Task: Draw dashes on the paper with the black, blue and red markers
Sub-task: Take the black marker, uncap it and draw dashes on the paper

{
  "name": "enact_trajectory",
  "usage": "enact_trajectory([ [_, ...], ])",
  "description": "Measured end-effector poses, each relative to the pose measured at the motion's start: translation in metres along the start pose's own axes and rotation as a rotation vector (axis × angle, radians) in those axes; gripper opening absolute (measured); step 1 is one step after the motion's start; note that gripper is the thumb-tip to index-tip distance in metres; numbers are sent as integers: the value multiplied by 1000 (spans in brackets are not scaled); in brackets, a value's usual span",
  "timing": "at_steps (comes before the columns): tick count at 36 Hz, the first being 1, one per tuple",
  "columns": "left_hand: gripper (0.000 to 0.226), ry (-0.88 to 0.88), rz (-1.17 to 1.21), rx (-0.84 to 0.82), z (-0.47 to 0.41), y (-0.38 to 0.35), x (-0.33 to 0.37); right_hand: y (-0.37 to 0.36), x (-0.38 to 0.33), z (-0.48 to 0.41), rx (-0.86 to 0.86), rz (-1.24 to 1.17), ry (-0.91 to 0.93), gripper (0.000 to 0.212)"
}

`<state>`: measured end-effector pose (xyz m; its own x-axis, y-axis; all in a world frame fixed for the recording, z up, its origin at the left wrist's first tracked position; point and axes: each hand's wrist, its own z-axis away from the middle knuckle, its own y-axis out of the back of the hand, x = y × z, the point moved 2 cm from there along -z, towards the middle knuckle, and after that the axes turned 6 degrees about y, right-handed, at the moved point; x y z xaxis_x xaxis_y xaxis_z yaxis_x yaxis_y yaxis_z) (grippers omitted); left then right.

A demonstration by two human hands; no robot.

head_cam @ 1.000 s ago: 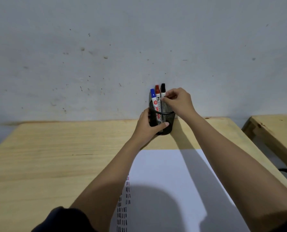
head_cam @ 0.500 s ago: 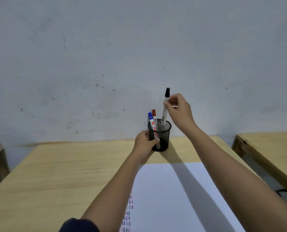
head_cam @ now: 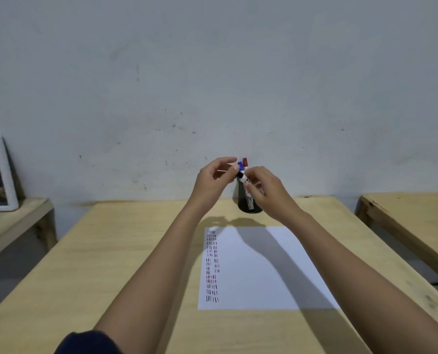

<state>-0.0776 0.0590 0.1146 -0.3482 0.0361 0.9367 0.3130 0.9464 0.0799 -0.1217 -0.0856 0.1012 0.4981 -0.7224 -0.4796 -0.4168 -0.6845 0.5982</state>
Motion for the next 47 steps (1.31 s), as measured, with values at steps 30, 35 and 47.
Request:
enact_trajectory([
  [30,9,132,273,147,32,6,-38,-37,-8,37,528,-1475,-644,14],
  [35,12,118,60,192,29,8,-42,-41,-5,34,517,-1396,-618,17],
  [47,22,347,-2,214,32,48,-60,-21,5,39,435,-1221,-527,16],
])
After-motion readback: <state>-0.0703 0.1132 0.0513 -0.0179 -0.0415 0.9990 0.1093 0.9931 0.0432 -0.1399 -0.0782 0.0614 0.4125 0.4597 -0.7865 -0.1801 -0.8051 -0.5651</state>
